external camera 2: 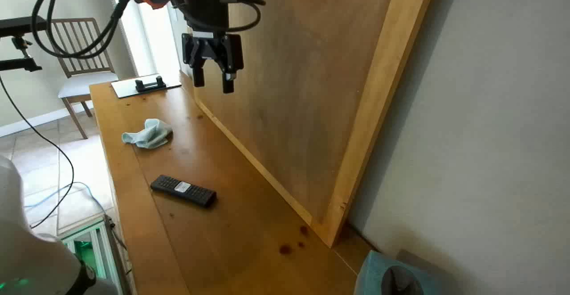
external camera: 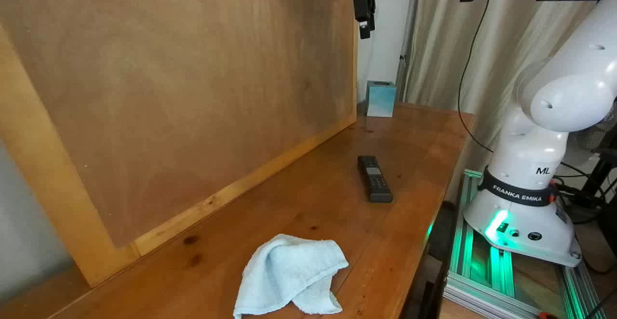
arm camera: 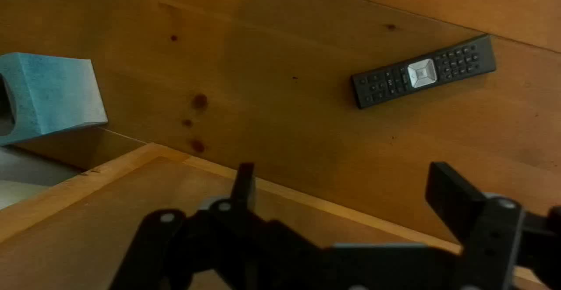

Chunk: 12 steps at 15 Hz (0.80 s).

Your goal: Spread the towel out

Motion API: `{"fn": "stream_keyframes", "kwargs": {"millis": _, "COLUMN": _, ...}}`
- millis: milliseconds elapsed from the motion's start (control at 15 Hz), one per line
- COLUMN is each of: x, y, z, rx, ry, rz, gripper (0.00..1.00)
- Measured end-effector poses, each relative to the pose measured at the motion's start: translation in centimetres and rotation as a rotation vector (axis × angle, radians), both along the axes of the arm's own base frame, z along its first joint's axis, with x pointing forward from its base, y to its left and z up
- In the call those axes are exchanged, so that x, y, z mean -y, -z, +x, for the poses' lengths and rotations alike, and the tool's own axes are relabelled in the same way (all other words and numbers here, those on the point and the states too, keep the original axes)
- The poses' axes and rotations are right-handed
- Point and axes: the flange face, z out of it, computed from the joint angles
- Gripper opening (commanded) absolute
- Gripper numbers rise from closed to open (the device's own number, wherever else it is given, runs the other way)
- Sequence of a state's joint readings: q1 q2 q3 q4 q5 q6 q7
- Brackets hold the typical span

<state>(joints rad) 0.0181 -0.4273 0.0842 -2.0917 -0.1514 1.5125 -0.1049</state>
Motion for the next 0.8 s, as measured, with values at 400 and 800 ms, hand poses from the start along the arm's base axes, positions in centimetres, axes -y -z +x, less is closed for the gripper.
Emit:
{"fn": "stream_keyframes", "kwargs": {"millis": 400, "x": 0.0, "y": 0.0, "z": 0.0, "rx": 0.0, "ry": 0.0, "rz": 0.0, "gripper": 1.0}}
{"fn": "stream_keyframes", "kwargs": {"millis": 800, "x": -2.3, "y": 0.9, "z": 0.1, "rx": -0.016, "ry": -0.102, "rz": 0.028, "gripper": 1.0}}
